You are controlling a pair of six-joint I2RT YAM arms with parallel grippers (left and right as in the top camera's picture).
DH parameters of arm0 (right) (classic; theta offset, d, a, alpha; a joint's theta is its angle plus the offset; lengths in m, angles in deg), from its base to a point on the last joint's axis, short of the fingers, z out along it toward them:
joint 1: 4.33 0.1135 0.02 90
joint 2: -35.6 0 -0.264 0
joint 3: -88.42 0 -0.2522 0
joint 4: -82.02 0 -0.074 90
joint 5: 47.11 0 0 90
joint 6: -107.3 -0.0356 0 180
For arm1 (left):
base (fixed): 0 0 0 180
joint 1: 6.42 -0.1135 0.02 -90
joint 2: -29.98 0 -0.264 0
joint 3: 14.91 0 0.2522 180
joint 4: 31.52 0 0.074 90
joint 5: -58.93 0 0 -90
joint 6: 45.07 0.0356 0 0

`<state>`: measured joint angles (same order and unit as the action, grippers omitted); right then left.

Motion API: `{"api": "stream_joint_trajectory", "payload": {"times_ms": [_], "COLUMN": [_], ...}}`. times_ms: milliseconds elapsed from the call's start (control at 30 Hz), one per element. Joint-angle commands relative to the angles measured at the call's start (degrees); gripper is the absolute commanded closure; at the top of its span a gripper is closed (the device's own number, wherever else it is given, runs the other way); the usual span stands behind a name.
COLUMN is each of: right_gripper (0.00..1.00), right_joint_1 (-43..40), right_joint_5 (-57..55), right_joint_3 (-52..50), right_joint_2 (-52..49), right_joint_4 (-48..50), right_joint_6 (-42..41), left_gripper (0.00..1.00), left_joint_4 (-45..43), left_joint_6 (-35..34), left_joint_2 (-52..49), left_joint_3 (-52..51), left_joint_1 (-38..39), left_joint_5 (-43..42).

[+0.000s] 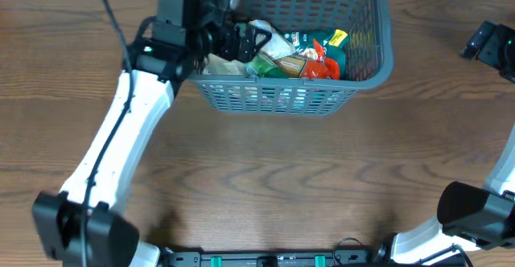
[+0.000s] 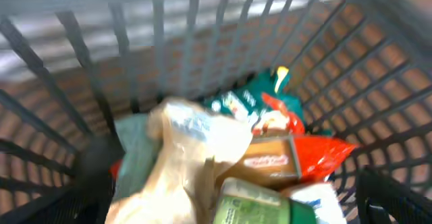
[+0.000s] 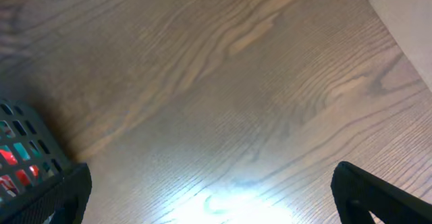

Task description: Pack container

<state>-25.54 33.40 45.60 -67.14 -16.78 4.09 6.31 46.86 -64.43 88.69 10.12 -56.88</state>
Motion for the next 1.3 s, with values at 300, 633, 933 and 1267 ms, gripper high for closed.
{"api": "stream_joint_trajectory", "payload": {"times_ms": [300, 633, 933, 1267], "right_gripper": [0.01, 0.01, 0.01, 0.01], "right_joint_1": [-0.35, -0.35, -0.35, -0.35], "right_joint_5": [-0.55, -0.55, -0.55, -0.55], "right_joint_3": [0.0, 0.0, 0.0, 0.0], "right_joint_2": [-0.02, -0.02, -0.02, -0.02], "right_joint_4": [-0.04, -0.04, -0.04, -0.04], "right_joint_6": [-0.46, -0.44, -0.46, -0.46], "left_gripper": [0.01, 0.02, 0.01, 0.01], "left_joint_4": [18.03, 40.74, 41.92, 41.9], "left_joint_6": [0.33, -0.72, -0.5, -0.5], "left_joint_2": [15.98, 23.71, 24.48, 24.44], "left_joint_3": [9.42, 9.4, 9.4, 9.4], "left_joint_1": [-4.28, -6.6, -6.6, -6.6], "left_joint_5": [27.34, 41.09, 41.09, 41.09]}}
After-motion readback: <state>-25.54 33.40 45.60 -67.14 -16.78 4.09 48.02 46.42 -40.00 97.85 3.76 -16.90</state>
